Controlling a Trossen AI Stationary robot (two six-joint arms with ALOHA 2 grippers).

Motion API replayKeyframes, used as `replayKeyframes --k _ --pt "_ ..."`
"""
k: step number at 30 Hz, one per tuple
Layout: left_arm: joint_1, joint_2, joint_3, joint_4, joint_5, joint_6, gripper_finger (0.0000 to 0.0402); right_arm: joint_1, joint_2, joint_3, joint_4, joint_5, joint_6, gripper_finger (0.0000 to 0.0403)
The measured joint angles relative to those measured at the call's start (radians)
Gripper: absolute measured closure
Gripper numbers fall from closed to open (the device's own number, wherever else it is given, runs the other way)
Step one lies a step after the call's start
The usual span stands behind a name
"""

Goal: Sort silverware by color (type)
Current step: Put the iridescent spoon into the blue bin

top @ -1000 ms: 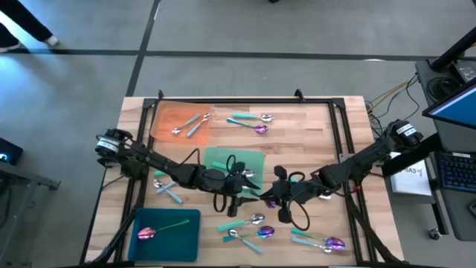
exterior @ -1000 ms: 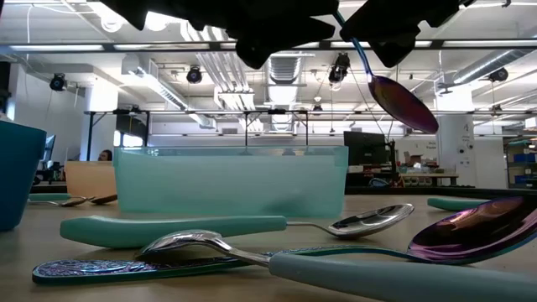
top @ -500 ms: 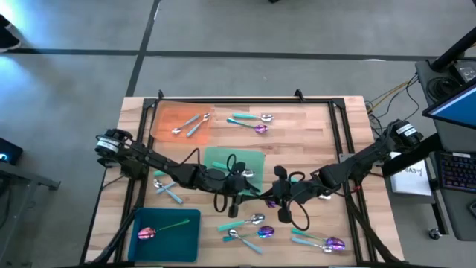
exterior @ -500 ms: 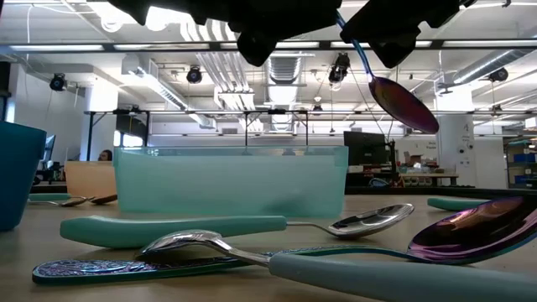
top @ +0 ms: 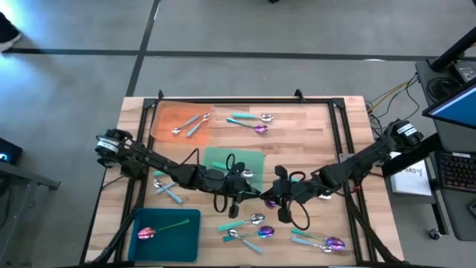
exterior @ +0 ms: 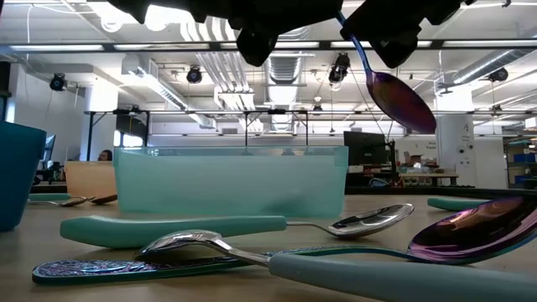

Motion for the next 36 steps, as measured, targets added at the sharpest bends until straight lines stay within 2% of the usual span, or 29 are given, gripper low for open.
replayKeyframes --k 12,19,28,32,36 --pt "0.012 -0.001 0.000 -0.020 -0.055 0.004 0.0385 -0.001 0.000 0.000 -0.043 0.005 0.000 0.0281" --pt "0.026 -0.070 0.001 -0.257 -0.160 -0.062 0.0385 0.001 -0.054 0.000 -0.180 0.001 0.042 0.0241" --pt "-0.008 -0.289 0.001 -0.561 -0.160 -0.253 0.0385 0.000 -0.171 -0.001 -0.351 0.007 0.116 0.0237" --pt "-0.043 -0.393 0.001 -0.609 -0.159 -0.298 0.0385 0.000 -0.191 -0.002 -0.384 0.007 0.140 0.0245" --pt "-0.100 -0.512 0.009 -0.785 -0.152 -0.435 0.0386 0.000 -0.193 -0.002 -0.423 0.007 0.176 0.0253"
